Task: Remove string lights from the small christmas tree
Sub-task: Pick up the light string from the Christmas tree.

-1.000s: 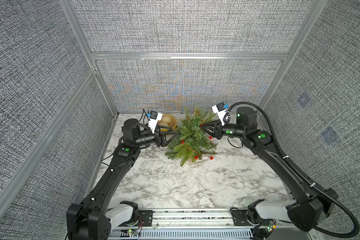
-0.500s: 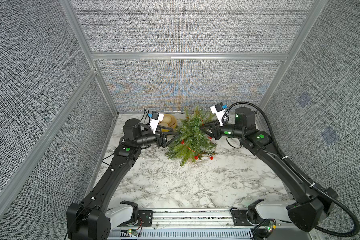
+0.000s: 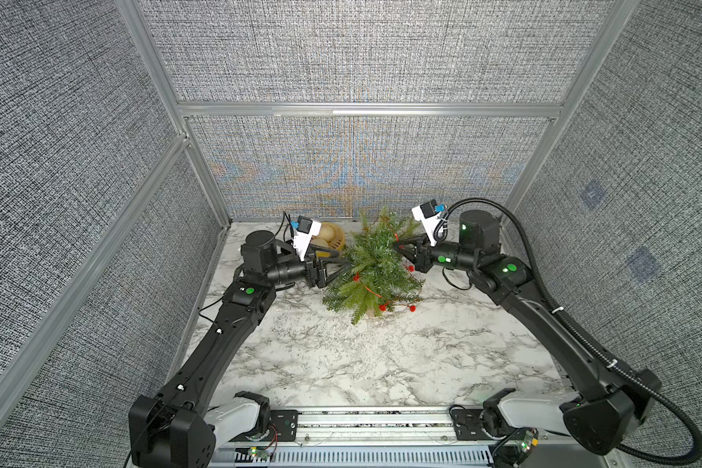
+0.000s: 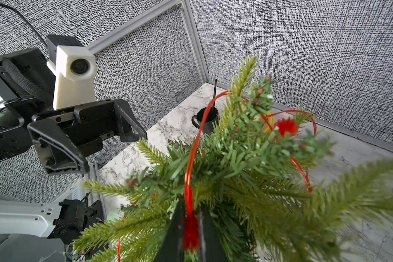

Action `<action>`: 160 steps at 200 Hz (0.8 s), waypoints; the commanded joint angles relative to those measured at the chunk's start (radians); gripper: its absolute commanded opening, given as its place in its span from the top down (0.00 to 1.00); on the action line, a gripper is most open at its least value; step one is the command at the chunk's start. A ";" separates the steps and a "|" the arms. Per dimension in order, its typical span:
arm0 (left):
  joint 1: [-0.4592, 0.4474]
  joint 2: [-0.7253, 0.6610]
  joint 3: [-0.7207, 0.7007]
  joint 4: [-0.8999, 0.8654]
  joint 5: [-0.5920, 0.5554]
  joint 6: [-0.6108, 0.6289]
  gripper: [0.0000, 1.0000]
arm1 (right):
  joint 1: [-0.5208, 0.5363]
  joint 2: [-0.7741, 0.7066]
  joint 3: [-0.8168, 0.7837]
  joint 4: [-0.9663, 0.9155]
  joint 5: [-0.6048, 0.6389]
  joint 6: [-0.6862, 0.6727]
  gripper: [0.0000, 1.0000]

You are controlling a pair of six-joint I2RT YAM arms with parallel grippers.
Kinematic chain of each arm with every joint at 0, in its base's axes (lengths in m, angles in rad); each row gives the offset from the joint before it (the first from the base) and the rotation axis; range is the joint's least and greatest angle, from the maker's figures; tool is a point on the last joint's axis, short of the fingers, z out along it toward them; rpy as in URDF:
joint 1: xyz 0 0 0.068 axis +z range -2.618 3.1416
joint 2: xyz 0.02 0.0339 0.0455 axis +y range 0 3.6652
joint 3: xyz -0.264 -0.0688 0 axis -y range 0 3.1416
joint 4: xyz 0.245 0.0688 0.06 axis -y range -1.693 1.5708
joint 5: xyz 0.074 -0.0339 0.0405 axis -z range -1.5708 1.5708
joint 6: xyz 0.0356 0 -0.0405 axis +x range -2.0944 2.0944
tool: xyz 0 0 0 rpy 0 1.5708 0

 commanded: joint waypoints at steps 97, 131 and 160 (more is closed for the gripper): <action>-0.036 0.024 0.043 -0.011 0.014 0.023 0.21 | 0.013 0.022 0.092 -0.011 0.013 -0.021 0.90; -0.043 0.035 0.048 -0.011 0.009 0.029 0.21 | 0.015 0.063 0.152 -0.033 -0.001 -0.036 0.90; -0.047 0.036 0.047 -0.013 -0.015 0.025 0.21 | 0.018 0.103 0.212 -0.037 -0.003 -0.042 0.90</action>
